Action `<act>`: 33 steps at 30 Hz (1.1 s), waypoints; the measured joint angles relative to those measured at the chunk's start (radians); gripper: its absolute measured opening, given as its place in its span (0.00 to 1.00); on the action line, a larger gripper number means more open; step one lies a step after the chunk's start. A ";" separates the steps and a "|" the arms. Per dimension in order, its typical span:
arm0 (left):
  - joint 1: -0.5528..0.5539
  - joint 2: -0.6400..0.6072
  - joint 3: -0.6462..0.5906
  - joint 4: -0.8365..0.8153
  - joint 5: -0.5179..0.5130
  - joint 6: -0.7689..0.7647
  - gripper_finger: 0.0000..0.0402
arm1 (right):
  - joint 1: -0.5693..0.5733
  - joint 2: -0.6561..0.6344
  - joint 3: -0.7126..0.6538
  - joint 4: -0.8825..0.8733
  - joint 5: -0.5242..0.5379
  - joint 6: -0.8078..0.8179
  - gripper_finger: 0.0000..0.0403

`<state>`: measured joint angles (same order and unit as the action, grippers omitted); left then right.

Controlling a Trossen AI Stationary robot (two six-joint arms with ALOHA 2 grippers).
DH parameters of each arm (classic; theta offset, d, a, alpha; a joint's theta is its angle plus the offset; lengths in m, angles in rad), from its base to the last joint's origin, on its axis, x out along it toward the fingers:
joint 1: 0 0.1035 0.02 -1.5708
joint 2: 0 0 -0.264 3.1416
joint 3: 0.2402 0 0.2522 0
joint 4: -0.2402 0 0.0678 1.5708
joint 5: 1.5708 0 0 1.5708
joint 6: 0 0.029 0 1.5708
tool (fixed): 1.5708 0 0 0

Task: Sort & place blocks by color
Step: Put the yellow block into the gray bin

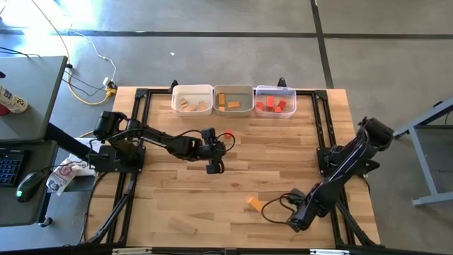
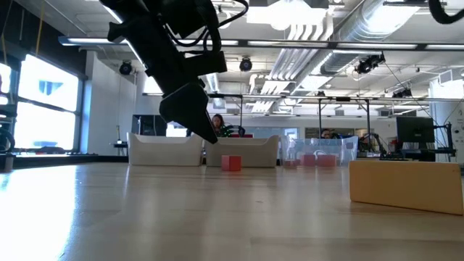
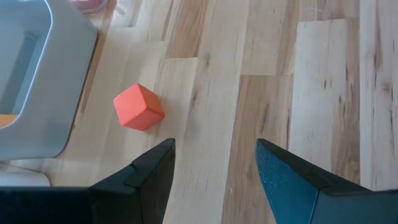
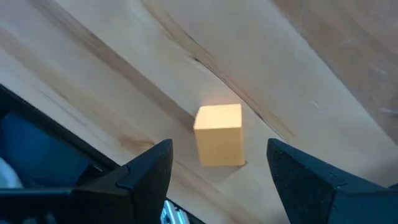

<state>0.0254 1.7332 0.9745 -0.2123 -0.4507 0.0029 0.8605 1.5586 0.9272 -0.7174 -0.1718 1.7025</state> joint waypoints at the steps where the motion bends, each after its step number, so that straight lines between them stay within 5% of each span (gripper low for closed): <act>1: 0.000 0.000 0.000 0.000 0.000 0.000 0.52 | 0.003 0.007 0.000 0.001 -0.004 0.000 0.61; 14: 0.000 0.000 0.000 0.000 0.001 0.000 0.52 | 0.009 0.107 0.000 0.076 -0.024 -0.008 0.60; 24: 0.000 0.000 0.000 0.001 0.001 0.000 0.52 | 0.001 0.121 0.000 0.064 -0.076 -0.001 0.25; 33: 0.001 0.000 0.000 0.029 0.035 0.000 0.52 | -0.047 0.103 0.000 0.060 -0.016 -0.084 0.24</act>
<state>0.0261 1.7332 0.9745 -0.1830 -0.4154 0.0033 0.8139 1.6613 0.9272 -0.6579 -0.1882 1.6189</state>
